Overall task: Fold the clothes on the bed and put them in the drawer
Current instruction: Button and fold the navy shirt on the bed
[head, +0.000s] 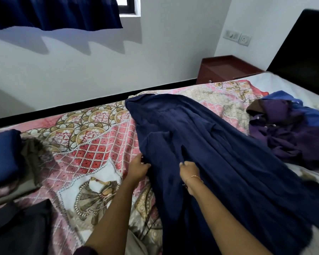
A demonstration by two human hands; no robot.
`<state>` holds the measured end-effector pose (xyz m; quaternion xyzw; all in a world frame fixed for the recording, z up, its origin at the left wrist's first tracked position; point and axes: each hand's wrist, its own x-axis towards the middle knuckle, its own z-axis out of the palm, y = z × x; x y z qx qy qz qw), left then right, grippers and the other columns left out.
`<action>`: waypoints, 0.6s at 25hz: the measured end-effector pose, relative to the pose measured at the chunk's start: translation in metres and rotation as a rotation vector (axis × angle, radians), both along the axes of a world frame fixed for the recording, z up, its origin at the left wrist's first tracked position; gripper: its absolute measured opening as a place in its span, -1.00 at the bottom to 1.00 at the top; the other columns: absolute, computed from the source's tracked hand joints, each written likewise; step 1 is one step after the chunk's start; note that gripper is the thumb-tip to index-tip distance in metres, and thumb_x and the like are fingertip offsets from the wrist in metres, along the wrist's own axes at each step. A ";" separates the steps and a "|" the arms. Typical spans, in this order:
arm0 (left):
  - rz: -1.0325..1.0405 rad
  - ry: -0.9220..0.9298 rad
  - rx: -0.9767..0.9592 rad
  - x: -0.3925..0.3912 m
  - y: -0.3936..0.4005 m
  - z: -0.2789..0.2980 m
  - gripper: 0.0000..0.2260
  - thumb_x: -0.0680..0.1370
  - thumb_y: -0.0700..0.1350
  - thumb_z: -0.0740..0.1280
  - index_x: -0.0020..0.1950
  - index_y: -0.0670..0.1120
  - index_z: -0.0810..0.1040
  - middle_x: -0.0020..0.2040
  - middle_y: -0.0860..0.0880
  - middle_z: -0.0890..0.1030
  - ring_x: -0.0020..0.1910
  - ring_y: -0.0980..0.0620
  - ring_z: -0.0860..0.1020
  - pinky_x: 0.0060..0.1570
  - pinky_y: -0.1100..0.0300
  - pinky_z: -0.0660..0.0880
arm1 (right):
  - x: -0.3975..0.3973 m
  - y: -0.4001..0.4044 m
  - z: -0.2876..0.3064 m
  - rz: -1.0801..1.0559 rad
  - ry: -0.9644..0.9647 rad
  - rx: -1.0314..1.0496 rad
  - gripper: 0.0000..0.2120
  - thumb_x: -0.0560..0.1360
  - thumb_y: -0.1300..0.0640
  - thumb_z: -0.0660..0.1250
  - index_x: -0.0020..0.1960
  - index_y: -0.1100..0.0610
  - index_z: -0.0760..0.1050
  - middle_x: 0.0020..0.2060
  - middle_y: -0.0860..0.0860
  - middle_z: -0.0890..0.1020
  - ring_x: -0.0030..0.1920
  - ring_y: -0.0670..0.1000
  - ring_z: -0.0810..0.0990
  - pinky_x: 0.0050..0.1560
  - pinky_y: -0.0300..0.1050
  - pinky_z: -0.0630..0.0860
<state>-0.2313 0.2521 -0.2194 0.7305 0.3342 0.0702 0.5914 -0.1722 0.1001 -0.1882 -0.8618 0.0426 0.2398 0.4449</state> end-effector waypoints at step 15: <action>0.042 -0.019 0.454 0.020 -0.039 -0.019 -0.57 0.46 -0.18 0.37 0.30 -0.20 0.39 0.20 -0.24 0.45 0.14 -0.23 0.48 0.08 -0.01 0.42 | 0.027 -0.084 0.001 0.206 -0.524 -0.697 -0.56 0.48 0.03 0.35 0.29 0.03 0.27 0.23 0.10 0.24 0.21 0.16 0.27 0.14 0.11 0.36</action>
